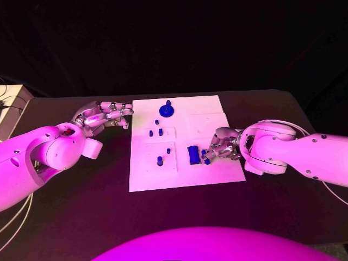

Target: Assemble the parts on the task board

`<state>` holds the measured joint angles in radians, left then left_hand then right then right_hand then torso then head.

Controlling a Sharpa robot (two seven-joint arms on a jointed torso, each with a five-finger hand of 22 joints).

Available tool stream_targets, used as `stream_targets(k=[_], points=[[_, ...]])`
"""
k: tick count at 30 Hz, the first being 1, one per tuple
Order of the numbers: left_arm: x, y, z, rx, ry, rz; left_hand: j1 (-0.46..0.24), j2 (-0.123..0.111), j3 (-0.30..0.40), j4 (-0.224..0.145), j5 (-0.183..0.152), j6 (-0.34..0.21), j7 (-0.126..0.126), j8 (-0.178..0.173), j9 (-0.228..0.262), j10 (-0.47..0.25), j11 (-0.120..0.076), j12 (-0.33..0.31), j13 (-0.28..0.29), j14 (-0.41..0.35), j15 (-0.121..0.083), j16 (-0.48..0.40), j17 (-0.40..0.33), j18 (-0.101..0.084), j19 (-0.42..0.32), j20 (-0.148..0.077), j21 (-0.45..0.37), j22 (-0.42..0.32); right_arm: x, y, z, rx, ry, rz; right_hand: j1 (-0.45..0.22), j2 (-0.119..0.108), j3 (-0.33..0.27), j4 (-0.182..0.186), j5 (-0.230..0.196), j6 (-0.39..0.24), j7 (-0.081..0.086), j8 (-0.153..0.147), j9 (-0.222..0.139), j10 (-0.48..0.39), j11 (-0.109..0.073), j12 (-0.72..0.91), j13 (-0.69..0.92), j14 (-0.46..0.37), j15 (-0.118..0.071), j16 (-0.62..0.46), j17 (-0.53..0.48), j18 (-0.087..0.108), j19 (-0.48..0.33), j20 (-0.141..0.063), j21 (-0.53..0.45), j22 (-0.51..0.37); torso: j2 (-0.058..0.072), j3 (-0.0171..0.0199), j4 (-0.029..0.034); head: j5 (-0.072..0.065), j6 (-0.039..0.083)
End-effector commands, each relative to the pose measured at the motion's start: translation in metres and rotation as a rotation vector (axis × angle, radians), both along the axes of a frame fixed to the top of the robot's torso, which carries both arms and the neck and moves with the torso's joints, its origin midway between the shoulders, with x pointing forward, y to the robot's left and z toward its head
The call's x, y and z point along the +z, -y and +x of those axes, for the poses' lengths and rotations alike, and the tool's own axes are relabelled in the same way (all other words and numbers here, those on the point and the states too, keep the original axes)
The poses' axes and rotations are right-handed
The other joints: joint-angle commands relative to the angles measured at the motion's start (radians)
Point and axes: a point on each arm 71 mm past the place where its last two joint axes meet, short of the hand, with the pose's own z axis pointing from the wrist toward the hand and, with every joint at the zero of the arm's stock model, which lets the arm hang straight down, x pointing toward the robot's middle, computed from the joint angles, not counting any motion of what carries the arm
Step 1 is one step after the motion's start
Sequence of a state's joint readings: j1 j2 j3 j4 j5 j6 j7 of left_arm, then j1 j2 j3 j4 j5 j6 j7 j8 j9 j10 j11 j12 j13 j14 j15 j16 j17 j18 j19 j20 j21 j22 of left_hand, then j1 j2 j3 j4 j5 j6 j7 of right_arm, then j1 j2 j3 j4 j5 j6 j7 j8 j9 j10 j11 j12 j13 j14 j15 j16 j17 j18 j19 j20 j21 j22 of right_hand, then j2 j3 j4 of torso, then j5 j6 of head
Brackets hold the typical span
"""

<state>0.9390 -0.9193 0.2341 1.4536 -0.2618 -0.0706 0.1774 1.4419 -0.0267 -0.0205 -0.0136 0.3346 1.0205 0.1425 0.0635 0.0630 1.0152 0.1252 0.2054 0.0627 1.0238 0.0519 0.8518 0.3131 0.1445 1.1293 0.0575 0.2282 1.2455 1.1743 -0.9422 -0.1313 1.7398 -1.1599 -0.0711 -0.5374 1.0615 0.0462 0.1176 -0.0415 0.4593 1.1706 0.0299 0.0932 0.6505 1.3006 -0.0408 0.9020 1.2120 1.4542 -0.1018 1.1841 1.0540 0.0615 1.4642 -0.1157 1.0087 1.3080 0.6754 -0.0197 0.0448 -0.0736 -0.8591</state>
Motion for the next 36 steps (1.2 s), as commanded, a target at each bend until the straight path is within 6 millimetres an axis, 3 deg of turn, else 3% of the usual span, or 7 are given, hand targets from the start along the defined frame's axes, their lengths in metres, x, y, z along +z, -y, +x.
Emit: stream_targets(k=[1, 19, 31, 36], points=[[0.001, 0.002, -0.001, -0.018, 0.007, -0.007, -0.001, 0.009, -0.005, -0.002, 0.002, 0.002, -0.001, 0.003, 0.0, -0.004, 0.0, 0.003, 0.0, -0.005, 0.003, 0.004, -0.001, -0.001, 0.004, 0.0, -0.002, -0.001, -0.002, 0.0, -0.001, 0.011, -0.01, 0.002, -0.011, -0.001, 0.005, -0.001, 0.001, 0.005, -0.003, 0.007, -0.001, 0.001, -0.006, -0.007, 0.001, -0.001, -0.001, -0.004, -0.002, 0.003, 0.049, 0.0, -0.002, 0.137, 0.0, -0.0005, 0.0001, -0.001, 0.001], [0.001, 0.002, -0.001, -0.016, 0.007, -0.006, -0.001, 0.009, -0.005, -0.002, 0.002, 0.002, -0.001, 0.003, 0.0, -0.004, 0.0, 0.003, 0.0, -0.005, 0.003, 0.004, -0.001, -0.001, 0.004, 0.0, -0.002, -0.001, -0.003, 0.011, 0.007, -0.032, 0.024, -0.04, -0.012, 0.003, 0.002, 0.005, -0.01, 0.008, -0.005, 0.011, 0.002, 0.004, -0.007, -0.005, 0.002, -0.001, -0.002, -0.003, -0.001, 0.002, 0.05, -0.001, 0.0, 0.138, 0.001, 0.0005, 0.0001, -0.003, 0.003], [0.001, 0.002, -0.001, -0.016, 0.006, -0.006, -0.001, 0.009, -0.005, -0.002, 0.002, 0.002, -0.001, 0.003, 0.0, -0.004, 0.0, 0.003, 0.0, -0.005, 0.003, 0.004, -0.001, -0.001, 0.004, 0.0, -0.002, -0.001, -0.002, 0.007, 0.006, -0.018, 0.029, -0.025, -0.027, -0.015, -0.027, 0.023, -0.031, 0.009, -0.005, 0.015, 0.003, 0.005, -0.006, -0.006, 0.002, -0.001, -0.001, -0.004, -0.002, 0.002, 0.049, 0.0, -0.001, 0.138, 0.0, 0.0001, -0.0001, -0.002, 0.002], [0.001, 0.002, -0.001, -0.016, 0.006, -0.006, -0.001, 0.009, -0.005, -0.002, 0.002, 0.002, -0.001, 0.003, 0.0, -0.004, 0.0, 0.003, 0.0, -0.005, 0.003, 0.004, -0.001, -0.001, 0.004, 0.0, -0.002, -0.001, -0.001, 0.005, 0.006, -0.018, 0.041, -0.01, -0.05, -0.032, -0.066, 0.053, -0.091, 0.011, -0.002, 0.015, 0.001, 0.006, -0.004, -0.005, 0.003, -0.001, 0.0, -0.003, -0.001, 0.002, 0.05, 0.0, -0.001, 0.138, 0.0, -0.0001, 0.0005, -0.003, 0.003]])
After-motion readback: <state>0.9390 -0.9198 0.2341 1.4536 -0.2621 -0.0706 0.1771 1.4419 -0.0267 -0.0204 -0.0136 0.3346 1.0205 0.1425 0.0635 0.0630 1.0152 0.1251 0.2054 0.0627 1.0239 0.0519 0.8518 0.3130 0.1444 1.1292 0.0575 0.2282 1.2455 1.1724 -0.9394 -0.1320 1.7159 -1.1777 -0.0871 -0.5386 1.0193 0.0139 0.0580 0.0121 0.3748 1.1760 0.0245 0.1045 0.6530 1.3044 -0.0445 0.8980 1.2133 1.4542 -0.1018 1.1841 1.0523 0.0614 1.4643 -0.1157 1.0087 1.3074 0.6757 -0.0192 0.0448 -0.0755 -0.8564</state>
